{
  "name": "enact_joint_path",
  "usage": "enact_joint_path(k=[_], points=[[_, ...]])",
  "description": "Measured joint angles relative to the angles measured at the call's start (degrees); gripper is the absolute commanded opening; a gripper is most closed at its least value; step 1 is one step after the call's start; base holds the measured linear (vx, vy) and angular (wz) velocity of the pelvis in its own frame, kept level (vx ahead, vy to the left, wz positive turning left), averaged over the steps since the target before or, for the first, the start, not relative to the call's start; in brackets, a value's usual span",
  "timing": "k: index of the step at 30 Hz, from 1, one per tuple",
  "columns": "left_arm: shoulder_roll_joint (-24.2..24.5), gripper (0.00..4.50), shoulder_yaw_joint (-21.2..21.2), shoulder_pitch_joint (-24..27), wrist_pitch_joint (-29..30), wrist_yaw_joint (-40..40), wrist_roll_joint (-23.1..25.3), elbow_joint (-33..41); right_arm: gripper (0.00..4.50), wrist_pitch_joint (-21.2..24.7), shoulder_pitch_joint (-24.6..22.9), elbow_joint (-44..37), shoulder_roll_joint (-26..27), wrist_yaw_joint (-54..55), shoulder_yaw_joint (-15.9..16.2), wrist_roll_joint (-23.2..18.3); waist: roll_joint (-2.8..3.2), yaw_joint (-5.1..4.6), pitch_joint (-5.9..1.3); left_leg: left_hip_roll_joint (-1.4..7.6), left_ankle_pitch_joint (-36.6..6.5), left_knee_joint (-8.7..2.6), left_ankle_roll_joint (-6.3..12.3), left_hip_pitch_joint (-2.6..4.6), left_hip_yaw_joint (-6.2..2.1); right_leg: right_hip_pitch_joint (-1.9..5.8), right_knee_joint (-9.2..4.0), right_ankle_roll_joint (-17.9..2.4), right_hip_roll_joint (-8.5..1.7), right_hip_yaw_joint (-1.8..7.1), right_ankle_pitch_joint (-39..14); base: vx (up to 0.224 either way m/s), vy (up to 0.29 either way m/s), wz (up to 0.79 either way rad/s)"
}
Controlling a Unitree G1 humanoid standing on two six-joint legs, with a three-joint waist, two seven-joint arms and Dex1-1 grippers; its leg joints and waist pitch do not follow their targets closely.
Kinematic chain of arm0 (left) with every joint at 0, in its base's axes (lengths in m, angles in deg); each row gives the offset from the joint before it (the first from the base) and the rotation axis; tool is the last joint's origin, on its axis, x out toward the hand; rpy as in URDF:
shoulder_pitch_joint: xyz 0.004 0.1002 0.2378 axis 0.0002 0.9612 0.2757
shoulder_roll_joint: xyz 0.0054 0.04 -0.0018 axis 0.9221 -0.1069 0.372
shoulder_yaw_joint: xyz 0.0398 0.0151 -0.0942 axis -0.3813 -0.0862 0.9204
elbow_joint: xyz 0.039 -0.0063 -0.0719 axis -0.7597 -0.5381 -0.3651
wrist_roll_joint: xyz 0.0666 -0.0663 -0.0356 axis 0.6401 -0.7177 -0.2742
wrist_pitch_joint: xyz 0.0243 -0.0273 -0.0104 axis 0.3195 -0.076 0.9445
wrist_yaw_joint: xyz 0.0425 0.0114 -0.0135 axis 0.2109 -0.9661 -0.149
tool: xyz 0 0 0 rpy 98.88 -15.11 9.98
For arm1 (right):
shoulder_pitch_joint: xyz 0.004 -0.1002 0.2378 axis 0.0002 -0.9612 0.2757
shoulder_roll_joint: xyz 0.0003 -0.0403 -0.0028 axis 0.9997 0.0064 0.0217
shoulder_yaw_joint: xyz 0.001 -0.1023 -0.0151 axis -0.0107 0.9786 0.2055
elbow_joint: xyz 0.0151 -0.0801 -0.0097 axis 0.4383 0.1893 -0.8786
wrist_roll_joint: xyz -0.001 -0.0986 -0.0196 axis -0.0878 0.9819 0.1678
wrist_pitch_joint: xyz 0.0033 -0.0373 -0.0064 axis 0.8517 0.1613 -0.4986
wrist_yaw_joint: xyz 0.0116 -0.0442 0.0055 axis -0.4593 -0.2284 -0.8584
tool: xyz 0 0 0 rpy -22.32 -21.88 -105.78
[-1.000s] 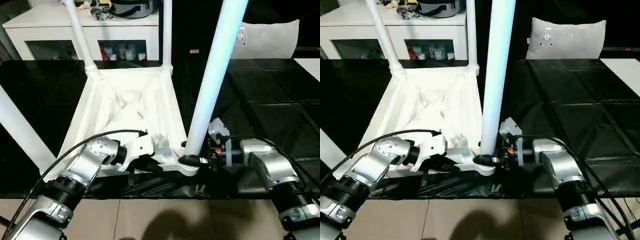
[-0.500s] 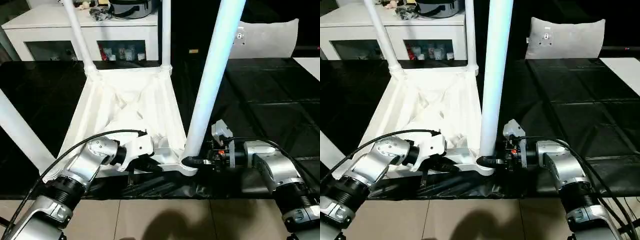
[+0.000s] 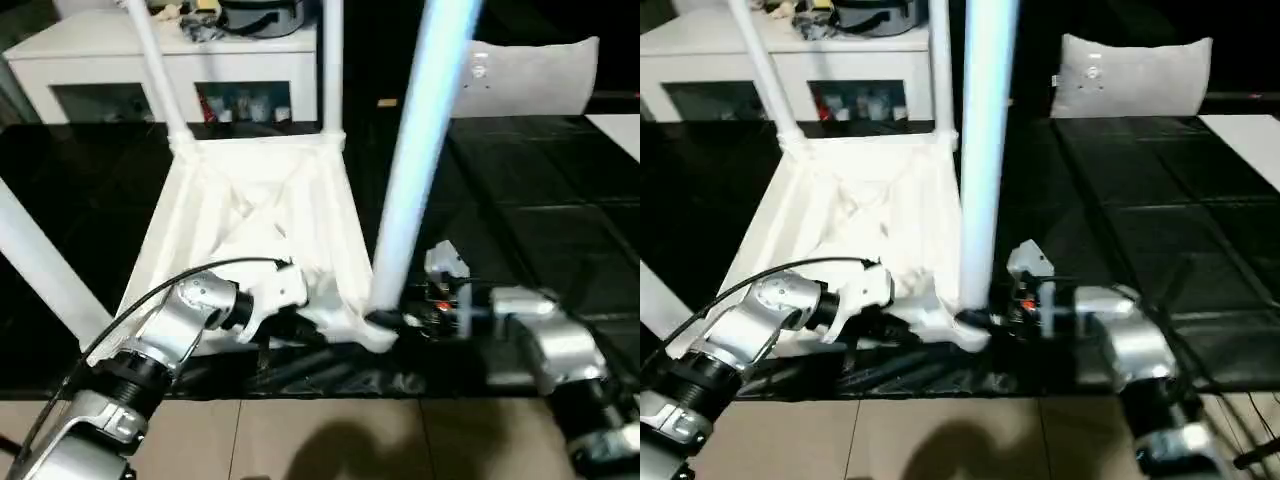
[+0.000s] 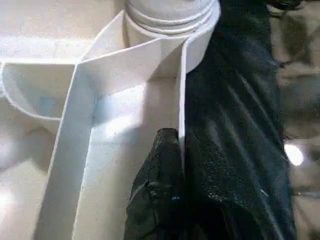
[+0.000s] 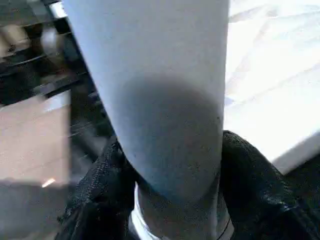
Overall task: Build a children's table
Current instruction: Rotate leg to tighten
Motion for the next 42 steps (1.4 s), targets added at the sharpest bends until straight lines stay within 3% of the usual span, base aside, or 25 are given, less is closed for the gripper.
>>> enact_joint_path(k=[5,8,9,10,18,23,30,32,38,42], points=[[-7.1,0.0,1.8,-0.4,8.1,10.7,0.3,0.9,2.07,8.1,-0.8,-5.7,6.7,20.4,-4.8,3.0,0.41,-3.34,0.16,-0.06,0.0,-0.18,0.0,-0.02,-0.2,0.19,-0.98,0.1,0.05,-0.23,0.0,0.0,0.0,0.0],[-11.8,0.0,2.5,-1.2,12.3,16.9,0.5,1.0,2.07,10.4,-2.6,-10.1,10.2,30.2,-6.6,5.8,0.57,-4.11,0.13,-0.11,0.0,-0.19,0.04,-0.18,-0.21,0.23,-1.19,0.1,0.04,-0.2,0.0,0.0,0.0,0.0],[-13.1,0.0,2.5,-1.4,13.0,18.2,0.8,1.0,2.42,10.1,-3.2,-11.1,10.8,32.2,-6.8,6.4,0.72,-4.16,0.11,-0.12,0.0,-0.19,0.09,-0.29,-0.21,0.2,-1.27,0.1,0.03,-0.2,0.0,0.0,0.0,0.0],[-14.1,0.0,2.4,-1.6,13.2,19.1,1.1,1.0,2.76,9.2,-4.2,-12.1,11.2,34.1,-7.2,6.6,0.89,-4.14,0.1,-0.14,-0.1,-0.24,0.15,-0.42,-0.21,0.17,-1.41,0.2,0.03,-0.19,0.1,0.0,0.0,0.0],[-12.8,0.0,0.8,-1.7,10.6,18.9,1.2,1.5,3.41,8.9,-7.5,-16.4,11.9,35.4,-7.4,5.8,1.66,-3.82,0.07,-0.17,-0.1,-0.91,0.26,-0.51,-0.19,-0.05,-1.47,0.4,0.09,-0.1,0.3,0.0,0.0,0.0],[-10.3,0.0,0.5,-1.0,7.9,16.3,1.2,1.8,3.87,7.2,-9.9,-17.1,7.3,28.7,-6.1,4.7,1.72,-3.83,0.09,-0.16,-0.1,-0.93,0.27,-0.52,-0.16,-0.08,-1.47,0.4,0.1,-0.09,0.3,0.0,0.0,0.0],[-4.9,0.0,0.3,0.5,1.9,9.1,-0.4,1.9,4.42,6.3,-11.3,-17.1,-0.6,16.4,-6.6,-0.2,1.62,-3.71,0.17,-0.17,-0.1,-0.9,0.28,-0.54,-0.15,-0.09,-1.47,0.4,0.08,-0.07,0.3,0.0,0.0,0.0],[-3.2,0.0,0.3,0.9,0.1,6.6,-0.9,1.8,4.42,5.3,-11.3,-17.1,-3.2,13.0,-7.5,-1.1,1.55,-3.37,0.21,-0.15,-0.1,-0.92,0.31,-0.54,-0.14,-0.09,-1.47,0.4,0.08,-0.08,0.3,0.0,0.0,0.0],[1.5,0.0,-1.1,1.0,-5.5,-1.8,-1.5,1.3,4.42,1.9,-9.5,-13.6,-10.1,-0.2,-5.6,-2.1,1.37,-1.95,0.33,-0.15,0.0,-0.82,0.63,-0.61,0.01,-0.15,-1.44,0.4,0.07,-0.05,0.3,0.0,0.0,0.0],[3.0,0.0,-1.9,1.0,-7.8,-5.4,-1.8,1.2,4.42,0.9,-8.1,-12.2,-11.9,-6.7,-4.4,-3.9,1.34,-0.86,0.31,-0.13,0.0,-0.77,0.67,-0.61,0.11,-0.15,-1.41,0.3,0.06,-0.03,0.3,0.0,0.0,0.0]])
